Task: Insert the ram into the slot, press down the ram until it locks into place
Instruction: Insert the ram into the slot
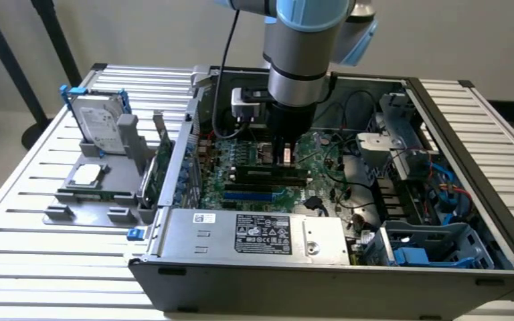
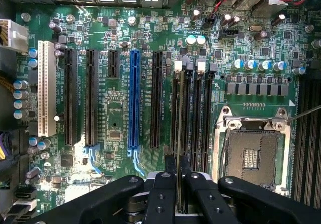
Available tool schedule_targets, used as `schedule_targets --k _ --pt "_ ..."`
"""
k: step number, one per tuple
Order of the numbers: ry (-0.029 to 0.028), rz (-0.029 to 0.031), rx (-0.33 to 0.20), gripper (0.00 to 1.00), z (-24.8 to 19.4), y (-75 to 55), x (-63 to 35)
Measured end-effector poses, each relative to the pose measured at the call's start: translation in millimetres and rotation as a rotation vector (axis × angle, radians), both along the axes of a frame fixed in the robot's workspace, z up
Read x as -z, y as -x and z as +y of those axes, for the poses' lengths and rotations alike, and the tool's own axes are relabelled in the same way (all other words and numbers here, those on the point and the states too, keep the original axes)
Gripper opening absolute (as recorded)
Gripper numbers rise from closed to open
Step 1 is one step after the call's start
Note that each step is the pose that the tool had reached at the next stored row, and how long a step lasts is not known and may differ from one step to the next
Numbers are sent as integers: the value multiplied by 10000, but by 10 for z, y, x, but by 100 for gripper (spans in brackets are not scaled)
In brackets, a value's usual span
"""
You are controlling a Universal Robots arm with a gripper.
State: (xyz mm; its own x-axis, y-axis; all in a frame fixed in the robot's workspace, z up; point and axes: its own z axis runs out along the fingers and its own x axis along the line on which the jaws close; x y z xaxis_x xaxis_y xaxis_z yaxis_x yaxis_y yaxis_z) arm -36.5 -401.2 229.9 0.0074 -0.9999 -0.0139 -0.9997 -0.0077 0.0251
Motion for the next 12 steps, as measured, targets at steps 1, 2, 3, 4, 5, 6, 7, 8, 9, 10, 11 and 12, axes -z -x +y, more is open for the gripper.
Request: schedule_targets --k 1,2,3,4,5,6,7,8,9,10,11,12 --pt "-1 -1 0 14 0 0 2" --pt "-2 -1 0 14 0 0 4" --pt "-3 -1 0 14 1 0 8" --pt "-3 -1 0 14 1 0 10" --pt "-3 -1 0 14 2 0 13" --pt "-2 -1 0 14 2 0 16" --pt "-2 -1 0 14 3 0 19" --pt "0 0 0 14 3 0 21" --pt "-1 -1 -1 14 3 0 22" --pt "-1 -1 -1 14 4 0 23" --pt "0 0 -1 14 4 0 23" --pt "-2 -1 0 14 4 0 24"
